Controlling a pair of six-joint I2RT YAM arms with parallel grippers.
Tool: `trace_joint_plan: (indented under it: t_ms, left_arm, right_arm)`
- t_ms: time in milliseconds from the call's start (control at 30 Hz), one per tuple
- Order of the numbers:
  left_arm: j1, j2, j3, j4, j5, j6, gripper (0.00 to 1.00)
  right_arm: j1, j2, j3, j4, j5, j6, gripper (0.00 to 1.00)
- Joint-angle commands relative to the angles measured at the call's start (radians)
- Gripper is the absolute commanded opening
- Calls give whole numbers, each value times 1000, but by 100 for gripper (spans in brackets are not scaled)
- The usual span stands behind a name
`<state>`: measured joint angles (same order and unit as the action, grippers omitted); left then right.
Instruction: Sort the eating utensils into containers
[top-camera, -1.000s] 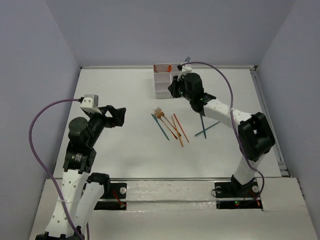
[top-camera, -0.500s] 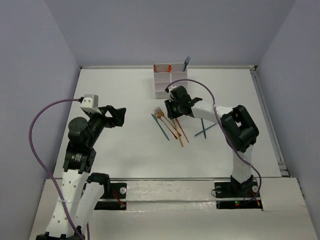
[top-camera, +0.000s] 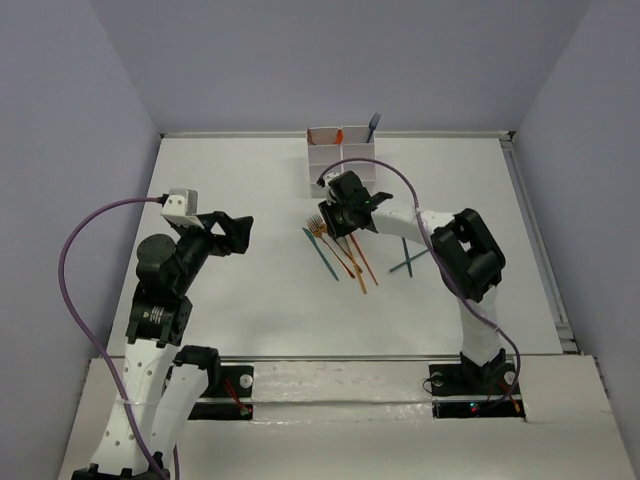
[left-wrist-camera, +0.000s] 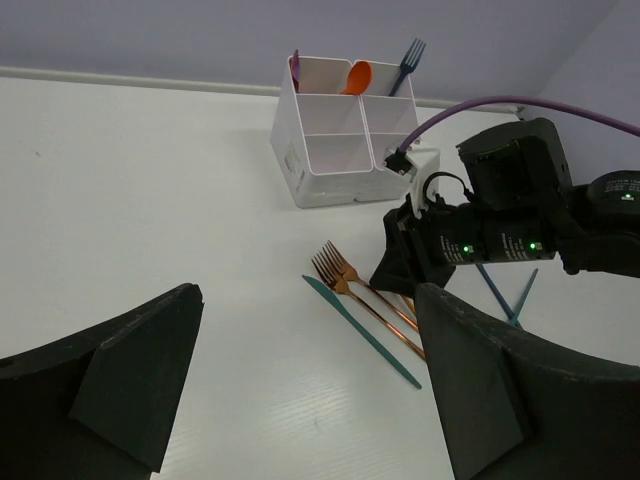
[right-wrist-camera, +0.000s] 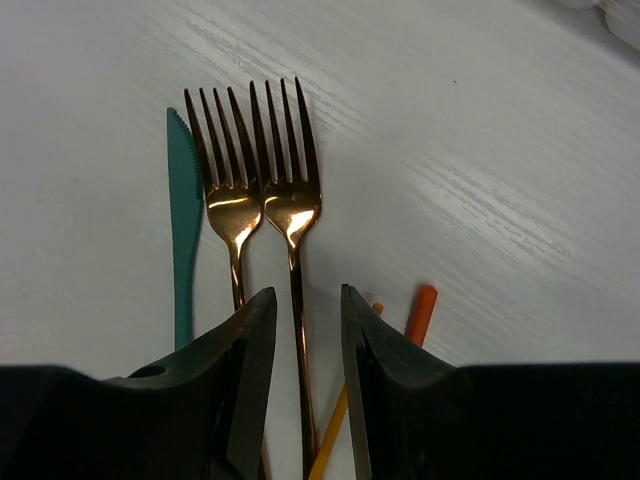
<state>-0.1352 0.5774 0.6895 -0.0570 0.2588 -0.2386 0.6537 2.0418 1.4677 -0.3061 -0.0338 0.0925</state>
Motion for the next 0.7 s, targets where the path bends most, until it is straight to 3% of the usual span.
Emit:
trace_joint_plan:
  t_ms: [0, 233, 667]
  left_arm:
    - [8, -13, 22, 42, 19, -4, 99]
    - [8, -16, 22, 42, 17, -2, 99]
    - [8, -21, 24, 40, 11, -2, 99]
  right_arm:
    - [15, 40, 68, -42, 29, -34, 38]
    - [15, 116, 135, -96, 58, -31, 37]
    - [24, 117, 166, -111, 89, -17, 7]
